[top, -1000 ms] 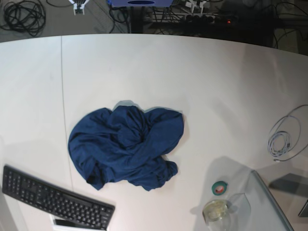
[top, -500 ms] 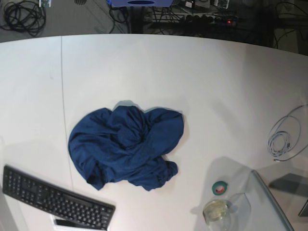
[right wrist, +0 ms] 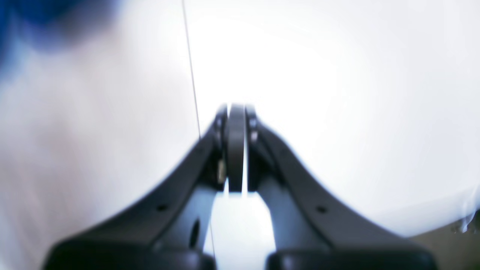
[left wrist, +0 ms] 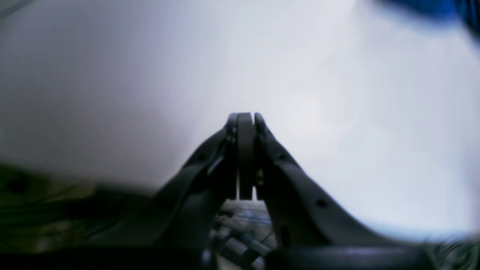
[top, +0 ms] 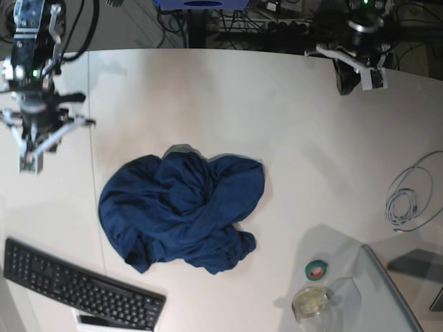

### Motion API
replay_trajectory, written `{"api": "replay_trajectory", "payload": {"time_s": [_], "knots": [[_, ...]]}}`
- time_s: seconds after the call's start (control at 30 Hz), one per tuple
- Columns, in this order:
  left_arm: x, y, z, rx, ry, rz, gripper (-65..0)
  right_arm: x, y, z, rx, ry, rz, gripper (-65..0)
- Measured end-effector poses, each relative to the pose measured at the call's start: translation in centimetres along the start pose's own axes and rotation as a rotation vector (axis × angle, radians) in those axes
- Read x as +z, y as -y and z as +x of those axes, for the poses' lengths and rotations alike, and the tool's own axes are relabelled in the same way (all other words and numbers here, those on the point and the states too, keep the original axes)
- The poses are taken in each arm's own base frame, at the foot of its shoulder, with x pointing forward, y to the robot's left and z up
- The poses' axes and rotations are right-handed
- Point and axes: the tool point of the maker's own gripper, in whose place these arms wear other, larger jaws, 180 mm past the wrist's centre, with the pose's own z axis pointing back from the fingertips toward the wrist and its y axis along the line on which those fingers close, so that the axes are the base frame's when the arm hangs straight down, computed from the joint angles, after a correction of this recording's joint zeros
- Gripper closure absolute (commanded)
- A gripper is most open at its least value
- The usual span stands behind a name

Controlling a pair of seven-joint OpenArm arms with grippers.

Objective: Layout the t-shirt on the table in an organized manner, then fold the t-shirt properly
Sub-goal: 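Lower the right gripper onto the crumpled blue t-shirt and grasp it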

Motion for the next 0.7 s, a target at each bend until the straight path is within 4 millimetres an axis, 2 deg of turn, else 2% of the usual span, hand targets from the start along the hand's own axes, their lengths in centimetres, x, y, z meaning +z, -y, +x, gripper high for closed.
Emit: {"api": "replay_trajectory", "payload": {"time_s": [0.07,0.17,0.27,0.37,0.4,0.5,0.6,0.63,0.7], "knots": [[-1.3,0.8,1.5,0.03,0.024,-0.021,0.0,-1.4,-0.9,3.5,-0.02,0.018,0.015,-12.6],[-2.2,1.3,2.9,0.033,0.049,-0.029,0.0,-3.8,-3.8,7.5,0.045,-0.002,0.086,-29.9],[-3.4,1.7,5.2,0.042,0.103,-0.037,0.0,-6.9,-6.3,10.6,0.135,0.001,0.116,-39.9],[-4.2,2.2,7.8,0.057,0.177,-0.043,0.0,-10.3,-8.0,10.6,0.169,-0.019,0.139,-40.5],[-4.3,2.2,8.0,0.071,0.183,-0.038,0.0,-11.3,-8.3,10.3,0.179,-0.027,0.142,-40.5],[-4.8,3.0,6.9,0.107,0.111,-0.041,0.0,-12.9,-8.7,8.8,0.221,-0.07,0.14,-40.5],[-6.0,4.1,7.5,0.115,0.077,-0.068,-23.4,-12.6,-10.5,8.1,0.307,-0.065,0.162,-40.5],[-6.5,4.6,7.6,0.107,0.07,-0.078,-24.7,-12.4,-11.7,7.8,0.328,-0.065,0.183,-40.5],[-7.6,5.4,7.5,0.094,0.03,-0.097,-20.9,-12.1,-13.4,7.6,0.343,-0.06,0.222,-40.5]]}}
